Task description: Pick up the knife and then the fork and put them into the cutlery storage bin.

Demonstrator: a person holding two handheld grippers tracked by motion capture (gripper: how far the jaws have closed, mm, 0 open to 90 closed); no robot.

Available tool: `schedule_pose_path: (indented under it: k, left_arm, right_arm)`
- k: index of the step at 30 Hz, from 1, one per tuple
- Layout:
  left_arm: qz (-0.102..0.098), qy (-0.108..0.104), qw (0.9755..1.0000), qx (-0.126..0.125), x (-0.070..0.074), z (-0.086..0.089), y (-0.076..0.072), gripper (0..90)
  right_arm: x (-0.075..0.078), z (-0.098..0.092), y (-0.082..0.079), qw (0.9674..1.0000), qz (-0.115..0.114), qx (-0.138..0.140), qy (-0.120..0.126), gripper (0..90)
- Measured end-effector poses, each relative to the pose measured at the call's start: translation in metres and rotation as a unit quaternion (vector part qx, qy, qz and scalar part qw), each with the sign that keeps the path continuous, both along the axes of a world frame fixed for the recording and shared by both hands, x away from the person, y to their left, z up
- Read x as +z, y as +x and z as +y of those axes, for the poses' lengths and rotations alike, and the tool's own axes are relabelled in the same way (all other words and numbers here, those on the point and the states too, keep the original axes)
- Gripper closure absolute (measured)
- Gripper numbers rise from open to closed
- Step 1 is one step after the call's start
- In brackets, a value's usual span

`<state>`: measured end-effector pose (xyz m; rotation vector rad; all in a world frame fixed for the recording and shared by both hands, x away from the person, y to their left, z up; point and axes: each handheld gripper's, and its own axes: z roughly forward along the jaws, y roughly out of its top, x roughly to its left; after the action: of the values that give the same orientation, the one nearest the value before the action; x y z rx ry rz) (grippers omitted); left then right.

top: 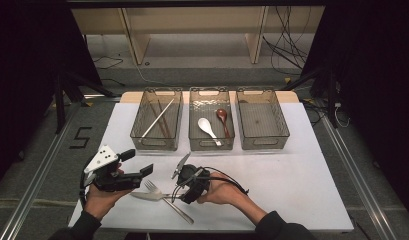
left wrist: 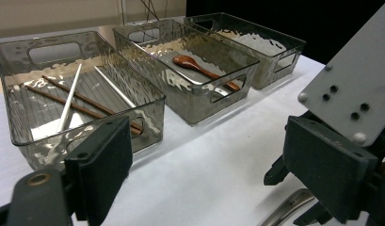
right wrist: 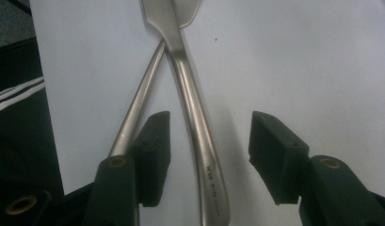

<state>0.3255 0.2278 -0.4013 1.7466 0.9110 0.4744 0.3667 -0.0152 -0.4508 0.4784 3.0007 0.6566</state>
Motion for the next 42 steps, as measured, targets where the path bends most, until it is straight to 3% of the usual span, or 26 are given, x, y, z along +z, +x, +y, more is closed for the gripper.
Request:
schedule_pose_path:
  k: [4, 10, 19, 26, 32, 42]
  left_arm:
    - [0.001, 0.000, 1.0000, 0.000, 0.000, -0.001, 0.000, 15.9]
    - [0.000, 0.000, 1.0000, -0.001, 0.000, -0.001, 0.000, 15.9]
    - [0.001, 0.000, 1.0000, -0.001, 0.000, -0.001, 0.000, 15.9]
    - [0.001, 0.001, 1.0000, -0.001, 0.000, -0.001, 0.000, 15.9]
    - [0.000, 0.000, 1.0000, -0.001, 0.000, -0.001, 0.000, 15.9]
    - [0.000, 0.001, 1.0000, -0.001, 0.000, -0.001, 0.000, 15.9]
  right_arm:
    - [-0.004, -0.002, 0.000, 0.9999, 0.007, -0.003, -0.015, 55.4]
    - [-0.010, -0.004, 0.001, 0.9987, 0.011, 0.014, -0.049, 60.2]
    - [-0.012, -0.002, -0.003, 0.9975, 0.001, 0.026, -0.065, 73.3]
    - [-0.010, 0.001, -0.006, 0.9949, -0.013, 0.051, -0.086, 75.8]
    - [-0.010, -0.002, -0.005, 0.9940, -0.005, 0.059, -0.092, 76.2]
    - [-0.007, -0.024, -0.007, 0.9909, 0.005, 0.056, -0.122, 76.3]
